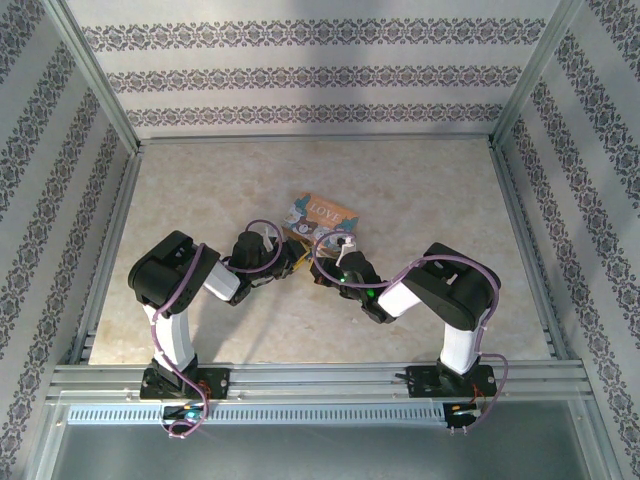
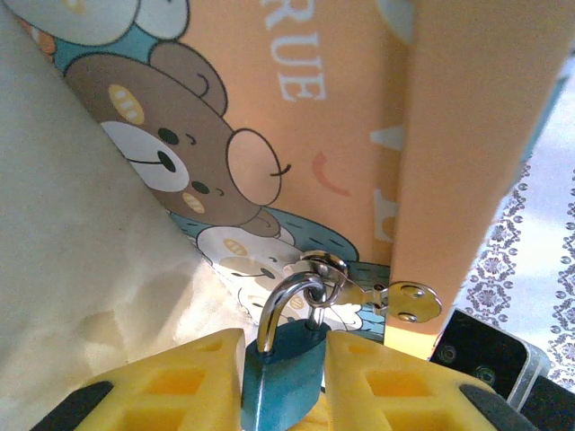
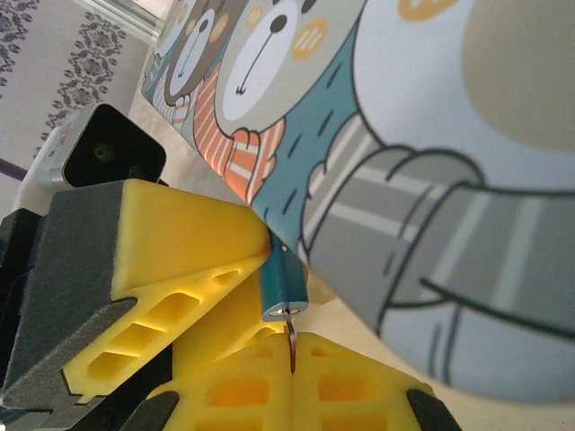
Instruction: Unlock a padlock with a key
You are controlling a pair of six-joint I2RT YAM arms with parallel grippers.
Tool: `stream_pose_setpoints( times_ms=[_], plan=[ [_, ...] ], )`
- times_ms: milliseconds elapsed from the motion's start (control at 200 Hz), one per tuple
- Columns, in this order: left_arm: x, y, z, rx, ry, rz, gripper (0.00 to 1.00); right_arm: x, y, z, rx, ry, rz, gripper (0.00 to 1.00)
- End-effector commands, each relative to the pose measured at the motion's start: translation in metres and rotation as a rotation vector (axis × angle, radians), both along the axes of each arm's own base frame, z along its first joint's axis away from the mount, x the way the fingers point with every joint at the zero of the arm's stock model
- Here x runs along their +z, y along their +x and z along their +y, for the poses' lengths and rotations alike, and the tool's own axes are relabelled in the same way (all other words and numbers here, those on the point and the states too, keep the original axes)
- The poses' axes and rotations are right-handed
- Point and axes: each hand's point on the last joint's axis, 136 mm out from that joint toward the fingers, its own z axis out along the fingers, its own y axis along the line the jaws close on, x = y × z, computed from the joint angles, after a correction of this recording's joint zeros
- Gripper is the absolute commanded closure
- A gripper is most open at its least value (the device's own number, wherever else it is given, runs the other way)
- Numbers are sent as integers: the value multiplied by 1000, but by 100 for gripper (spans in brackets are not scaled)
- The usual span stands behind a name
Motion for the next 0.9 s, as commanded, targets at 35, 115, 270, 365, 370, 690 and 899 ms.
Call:
stream_pose_setpoints(
  times_ms=[35,115,270,365,370,690,899],
  plan=[
    [4,4,-7,6,-12,-28,74,34,2,19,53,119,-42,100],
    [5,5,-8,3,-13,-30,75,37,1,22,65,133,-43,100],
    [5,4,-8,2,-3,-34,80,41,2,21,61,148,-51,99],
    [7,4,-8,3,0,-39,83,42,3,16,44,144,-55,97],
    [7,4,-7,3,2,-38,84,42,3,16,44,144,-55,97],
    [17,3,-4,5,41,-48,94,34,2,-11,-22,94,-61,78],
    [24,2,-2,10,50,-53,95,40,-5,-35,-36,1,-112,69]
  ],
)
